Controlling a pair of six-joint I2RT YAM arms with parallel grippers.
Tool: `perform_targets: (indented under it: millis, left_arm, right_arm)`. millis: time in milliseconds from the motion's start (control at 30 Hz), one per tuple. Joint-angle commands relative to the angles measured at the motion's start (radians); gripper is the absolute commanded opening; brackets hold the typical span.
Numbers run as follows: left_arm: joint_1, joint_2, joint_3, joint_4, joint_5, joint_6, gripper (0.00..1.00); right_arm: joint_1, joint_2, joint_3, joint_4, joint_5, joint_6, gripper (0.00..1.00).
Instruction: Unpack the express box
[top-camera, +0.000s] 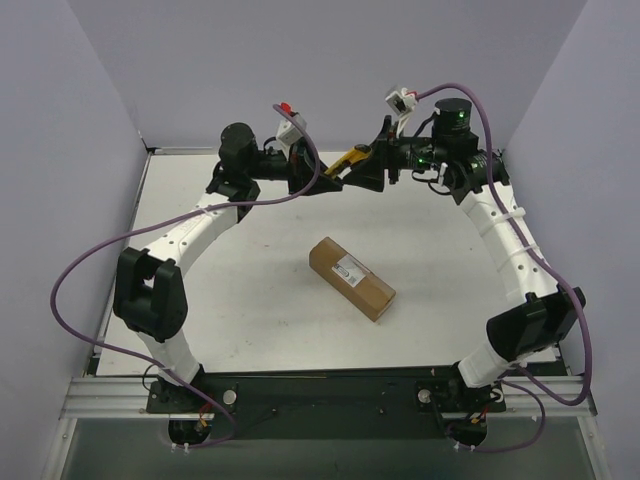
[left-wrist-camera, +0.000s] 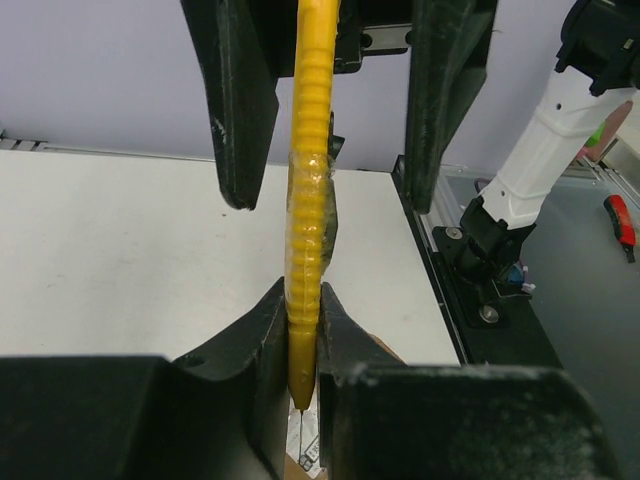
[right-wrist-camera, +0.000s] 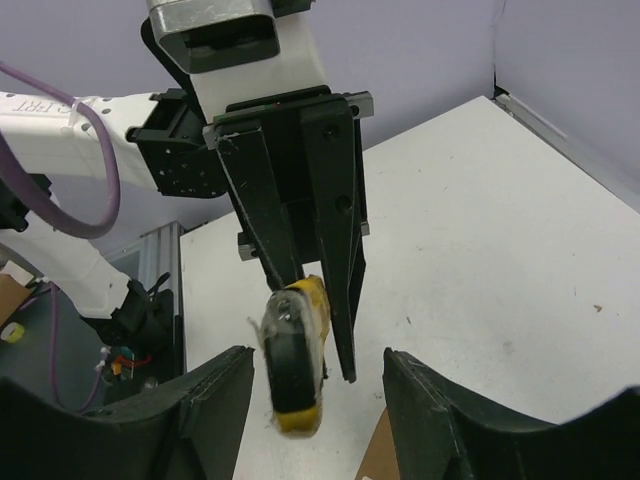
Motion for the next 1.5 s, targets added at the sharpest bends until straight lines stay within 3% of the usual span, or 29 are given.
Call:
perform_targets:
  millis: [0,233,533,767,1067,1100,1133,1167,1233,1300,1333,1367,1467]
  left_arm:
    - [-0.008,0.008,0.022,0.053,0.027,-0.029,0.0]
    - [-0.009,0.022,0.042,0.044,0.045,-0.035,0.0]
    - [-0.009,0.039,0.065,0.04,0.055,-0.038,0.0]
    - [-0.009,0.045,0.074,0.029,0.058,-0.034,0.0]
    - [-0.011,0.048,0.079,-0.017,0.043,-0.003,0.0]
    - [-0.012,0.045,0.071,-0.029,0.006,0.015,0.06]
    - [-0.011,0.039,0.064,-0.057,-0.066,0.041,0.35]
    - [-0.008,0.027,0.049,-0.078,-0.098,0.063,0.44]
    - [0.017,0.013,-0.002,-0.083,-0.154,0.081,0.72]
    - [0.055,-0.019,-0.054,-0.126,-0.26,0.106,0.73]
    - [0.069,-0.033,-0.071,-0.15,-0.296,0.127,0.81]
    - [0.078,-0.062,-0.086,-0.22,-0.354,0.177,0.82]
    - [0.095,-0.131,-0.162,-0.389,-0.465,0.326,0.81]
  right_arm:
    - [0.021,0.033,0.059,0.059,-0.018,-0.032,0.53]
    - [0.046,0.048,0.08,0.059,-0.03,-0.057,0.45]
    - [0.058,0.066,0.094,0.056,-0.051,-0.063,0.27]
    - [0.061,0.069,0.094,-0.002,-0.056,-0.118,0.26]
    - [0.066,0.077,0.117,-0.007,-0.041,-0.126,0.0]
    - [0.066,0.076,0.122,-0.007,-0.022,-0.12,0.0]
    - [0.063,0.071,0.129,-0.007,0.058,-0.103,0.0]
    - [0.057,0.066,0.132,-0.005,0.097,-0.073,0.0]
    - [0.035,0.036,0.123,-0.007,0.221,-0.037,0.0]
    - [0.015,-0.019,0.064,-0.002,0.33,-0.057,0.0]
    - [0.005,-0.041,0.033,0.005,0.35,-0.062,0.0]
    - [0.001,-0.061,-0.031,0.015,0.426,-0.077,0.0]
    - [-0.018,-0.118,-0.099,-0.042,0.449,-0.1,0.0]
